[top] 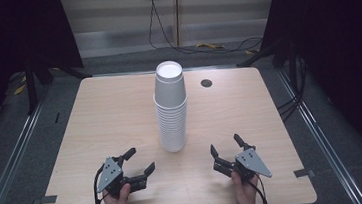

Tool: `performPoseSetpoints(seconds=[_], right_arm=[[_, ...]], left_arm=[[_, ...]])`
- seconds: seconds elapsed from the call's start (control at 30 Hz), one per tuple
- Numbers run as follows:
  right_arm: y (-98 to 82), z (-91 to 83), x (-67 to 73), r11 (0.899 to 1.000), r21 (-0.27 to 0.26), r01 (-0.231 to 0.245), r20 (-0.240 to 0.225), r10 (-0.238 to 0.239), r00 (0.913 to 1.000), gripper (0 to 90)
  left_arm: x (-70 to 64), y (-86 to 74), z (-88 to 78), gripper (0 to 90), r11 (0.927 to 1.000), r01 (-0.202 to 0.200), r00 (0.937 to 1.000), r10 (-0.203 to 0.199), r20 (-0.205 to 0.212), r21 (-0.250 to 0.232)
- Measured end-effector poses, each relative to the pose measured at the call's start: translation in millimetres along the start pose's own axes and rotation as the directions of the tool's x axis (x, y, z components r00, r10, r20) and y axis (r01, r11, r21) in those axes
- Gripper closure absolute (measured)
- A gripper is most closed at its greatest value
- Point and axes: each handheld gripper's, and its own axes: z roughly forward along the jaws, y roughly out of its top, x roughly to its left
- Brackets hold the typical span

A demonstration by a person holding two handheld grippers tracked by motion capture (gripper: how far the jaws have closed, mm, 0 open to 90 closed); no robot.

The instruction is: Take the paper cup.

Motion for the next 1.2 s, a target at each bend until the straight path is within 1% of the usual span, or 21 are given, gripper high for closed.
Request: performPoseSetpoints(seconds=[0.1,0.17,0.23,0.27,0.3,0.33,0.43,0.5,0.53,0.57,0.67,0.73,0.77,0.83,0.9,0.97,1.03,1.07,1.1,1.17,1.2], right_arm=[[0.9,1.6,3.6,0.999,0.023,0.024,0.035,-0.025,0.9991,13.0],[1.4,2.8,5.8,0.998,0.039,0.039,0.050,-0.041,0.9979,13.0],[1.5,3.5,6.5,0.998,0.043,0.047,0.047,-0.049,0.9977,13.0],[1.9,3.8,5.8,0.998,0.053,0.035,0.039,-0.037,0.9986,13.0],[2.0,3.6,4.3,0.998,0.057,0.033,0.032,-0.035,0.9989,13.0],[1.9,3.5,2.5,0.998,0.057,0.017,0.020,-0.018,0.9996,12.9],[2.7,3.8,-1.9,0.996,0.090,-0.029,-0.028,0.032,0.9991,13.0],[3.4,5.2,-1.7,0.994,0.108,-0.029,-0.035,0.033,0.9988,12.9],[3.6,6.0,-1.1,0.993,0.116,-0.024,-0.048,0.030,0.9984,12.9],[4.0,6.7,-1.1,0.992,0.125,-0.025,-0.071,0.034,0.9969,13.0],[5.9,6.6,-1.7,0.991,0.128,-0.043,-0.136,0.061,0.9889,12.9],[9.1,5.9,-2.2,0.992,0.107,-0.066,-0.180,0.084,0.9800,13.1],[10.6,5.7,-2.7,0.993,0.097,-0.063,-0.193,0.081,0.9778,13.1],[15.7,5.5,-1.5,0.994,0.079,-0.069,-0.210,0.084,0.9741,13.2],[20.4,6.3,-1.5,0.994,0.080,-0.072,-0.233,0.089,0.9684,13.9],[24.1,7.4,-2.6,0.992,0.105,-0.077,-0.248,0.101,0.9636,16.2],[25.8,8.1,-3.7,0.990,0.109,-0.086,-0.273,0.113,0.9555,18.8],[26.8,7.8,-4.0,0.990,0.105,-0.096,-0.288,0.123,0.9498,20.0],[27.6,7.8,-4.4,0.990,0.100,-0.098,-0.299,0.124,0.9461,20.3],[31.3,7.6,-4.7,0.991,0.089,-0.103,-0.305,0.126,0.9441,19.4],[34.3,7.4,-5.4,0.990,0.083,-0.111,-0.321,0.132,0.9378,19.3]], left_arm=[[0.3,0.0,-0.2,15.5,1.0000,-0.002,1.0000,0.002,0.009,-0.002],[0.1,-0.1,-0.2,15.5,1.0000,-0.003,0.9999,0.003,0.012,-0.003],[0.3,-0.1,-0.2,15.5,1.0000,-0.002,0.9999,0.002,0.012,-0.003],[1.1,0.1,-0.2,15.5,1.0000,-0.003,1.0000,0.003,0.004,-0.004],[1.0,0.0,-0.2,15.5,1.0000,0.003,1.0000,-0.003,0.009,-0.001],[1.6,0.1,-0.2,15.5,1.0000,0.004,0.9999,-0.004,0.010,-0.003],[1.8,0.0,-0.1,15.5,0.9999,0.012,0.9998,-0.012,0.014,-0.005],[2.0,0.0,-0.3,15.5,0.9999,0.010,0.9998,-0.010,0.016,-0.006],[2.1,-0.1,-0.4,15.5,0.9999,0.010,0.9998,-0.010,0.019,-0.008],[3.2,0.1,-1.1,15.5,1.0000,-0.002,0.9998,0.003,0.022,-0.005],[3.3,0.0,-1.3,15.5,1.0000,-0.001,0.9997,0.001,0.024,-0.006],[3.2,-0.1,-1.6,15.5,1.0000,-0.003,0.9996,0.003,0.028,-0.007],[3.0,-0.1,-1.5,15.5,0.9999,-0.003,0.9996,0.003,0.028,-0.010],[1.4,-0.5,-1.2,15.5,0.9999,0.006,0.9993,-0.006,0.038,-0.012],[1.4,-0.3,-0.9,15.5,1.0000,-0.003,0.9986,0.004,0.053,-0.009],[1.6,-0.4,-0.7,15.5,0.9999,0.001,0.9981,0.000,0.061,-0.011],[2.1,-0.4,-0.4,15.4,0.9999,0.007,0.9970,-0.006,0.077,-0.015],[2.0,-0.4,-0.4,15.4,0.9999,0.007,0.9971,-0.006,0.076,-0.013],[1.8,-0.4,-0.5,15.4,0.9999,0.001,0.9972,0.000,0.075,-0.010],[1.3,-0.5,-0.6,15.4,0.9999,-0.002,0.9969,0.003,0.079,-0.012],[1.2,-0.5,-0.7,15.5,0.9999,-0.004,0.9969,0.005,0.079,-0.012]])
